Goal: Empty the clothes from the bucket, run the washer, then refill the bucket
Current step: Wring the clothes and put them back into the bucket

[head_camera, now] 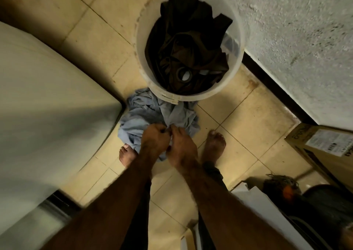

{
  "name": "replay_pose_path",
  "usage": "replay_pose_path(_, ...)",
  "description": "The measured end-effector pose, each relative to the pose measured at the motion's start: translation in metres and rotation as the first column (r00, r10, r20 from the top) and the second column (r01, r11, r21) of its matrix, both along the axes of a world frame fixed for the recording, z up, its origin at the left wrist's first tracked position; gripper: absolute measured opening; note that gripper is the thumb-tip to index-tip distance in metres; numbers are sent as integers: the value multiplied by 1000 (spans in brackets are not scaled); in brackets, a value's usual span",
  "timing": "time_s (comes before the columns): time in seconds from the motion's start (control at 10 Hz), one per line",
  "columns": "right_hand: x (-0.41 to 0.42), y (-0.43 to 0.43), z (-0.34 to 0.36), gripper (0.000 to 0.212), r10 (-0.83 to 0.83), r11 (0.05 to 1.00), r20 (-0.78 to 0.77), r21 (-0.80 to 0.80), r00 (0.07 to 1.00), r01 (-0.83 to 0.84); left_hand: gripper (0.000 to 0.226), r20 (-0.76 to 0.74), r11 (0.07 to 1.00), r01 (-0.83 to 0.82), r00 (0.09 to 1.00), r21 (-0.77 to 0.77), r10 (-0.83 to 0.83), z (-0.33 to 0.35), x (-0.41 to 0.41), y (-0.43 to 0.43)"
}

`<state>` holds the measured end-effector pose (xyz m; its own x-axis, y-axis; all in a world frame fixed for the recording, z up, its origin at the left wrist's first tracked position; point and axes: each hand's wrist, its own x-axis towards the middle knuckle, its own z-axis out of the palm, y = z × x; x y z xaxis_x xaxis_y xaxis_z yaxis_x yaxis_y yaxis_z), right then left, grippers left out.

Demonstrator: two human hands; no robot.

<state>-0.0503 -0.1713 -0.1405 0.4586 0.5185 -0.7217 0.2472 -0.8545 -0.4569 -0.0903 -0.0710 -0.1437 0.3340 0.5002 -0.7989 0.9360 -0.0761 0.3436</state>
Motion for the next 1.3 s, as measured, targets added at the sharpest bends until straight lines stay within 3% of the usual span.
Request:
replay_pose_path(0.1, 8, 14, 13, 67, -47, 998, 36, 43, 998, 45, 25, 77, 998, 8, 997, 58, -12, 19, 12, 8)
replay_pose_path(0.2, 24, 29, 30, 69, -175, 976, 83, 144, 981, 162, 23, 249, 981, -48, 969, 188, 0, 44, 31, 20)
replay_pose_path(0.3, 43, 36, 38, 64, -266, 954, 73, 166, 961, 251, 17, 317, 973, -173, 941, 154, 117, 65, 46, 23)
replay_pose_path(0.4, 65, 48, 43, 63, -286, 954, 70, 114, 956, 277, 26, 426, 947, -287, 882, 145, 202, 79, 57, 33)
replay_pose_path(0.5, 64, 57, 39, 43, -245, 962, 62, 137, 967, 235, 26, 509, 935, -346, 820, 78, 261, 84, 62, 42)
replay_pose_path(0.6, 60, 65, 53, 43, -158, 973, 41, 177, 987, 149, 18, 493, 915, -403, 791, -26, 362, 84, 68, 57)
replay_pose_path(0.7, 55, 63, 69, 27, -187, 976, 63, 128, 980, 178, 21, 418, 880, -459, 781, -120, 464, 84, 64, 69)
replay_pose_path(0.8, 36, 56, 88, 23, -273, 941, 7, 208, 962, 266, 44, 44, 675, -662, 702, -326, 710, 77, 56, 84)
replay_pose_path(0.9, 15, 55, 100, 28, -227, 925, -88, 293, 970, 243, 40, -278, 569, -802, 597, -180, 753, 34, 27, 84)
replay_pose_path(1.0, -6, 48, 98, 31, -210, 927, -243, 259, 947, 272, 28, -595, 470, -688, 71, 552, 801, -86, -9, 94)
replay_pose_path(1.1, -9, 44, 95, 23, -255, 922, -278, 220, 926, 320, 45, -518, 759, -646, 623, 80, 586, -97, -49, 92)
replay_pose_path(1.2, -1, 42, 90, 10, -327, 910, -308, 152, 894, 385, 30, 85, 829, -527, 832, -190, 548, 34, -15, 73)
replay_pose_path(1.3, 5, 46, 85, 6, -358, 887, -393, 142, 847, 440, 15, 273, 739, -603, 687, -302, 673, 39, -12, 65)
